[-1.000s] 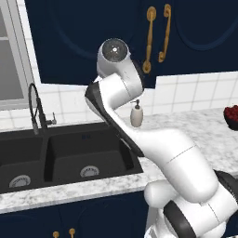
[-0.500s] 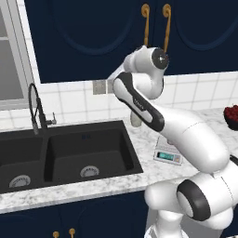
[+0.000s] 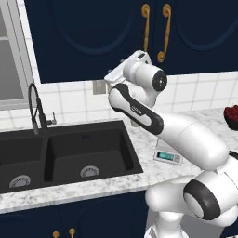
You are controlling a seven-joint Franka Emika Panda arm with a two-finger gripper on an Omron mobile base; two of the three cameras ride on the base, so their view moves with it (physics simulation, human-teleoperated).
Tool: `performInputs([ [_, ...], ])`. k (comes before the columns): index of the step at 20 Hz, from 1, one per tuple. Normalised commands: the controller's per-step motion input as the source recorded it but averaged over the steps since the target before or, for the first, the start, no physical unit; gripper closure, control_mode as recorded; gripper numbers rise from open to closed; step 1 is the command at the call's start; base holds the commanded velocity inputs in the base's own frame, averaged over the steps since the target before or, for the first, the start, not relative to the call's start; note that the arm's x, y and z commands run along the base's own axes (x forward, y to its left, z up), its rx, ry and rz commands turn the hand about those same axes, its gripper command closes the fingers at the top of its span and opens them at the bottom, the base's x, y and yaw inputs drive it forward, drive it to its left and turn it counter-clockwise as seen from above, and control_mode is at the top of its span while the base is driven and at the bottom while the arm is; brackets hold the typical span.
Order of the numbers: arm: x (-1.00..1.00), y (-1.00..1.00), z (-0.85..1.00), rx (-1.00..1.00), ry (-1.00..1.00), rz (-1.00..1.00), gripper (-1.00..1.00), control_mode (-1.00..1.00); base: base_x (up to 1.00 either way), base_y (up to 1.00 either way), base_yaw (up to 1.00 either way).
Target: Pick the jam and place it on the digital scale for weighing, and close the cabinet.
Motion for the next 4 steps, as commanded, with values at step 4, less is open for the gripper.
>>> performInputs([
  [4, 0.12, -0.12, -0.28, 0.25, -0.21, 0.0, -1.0, -1.0, 0.0, 0.0, 0.0],
])
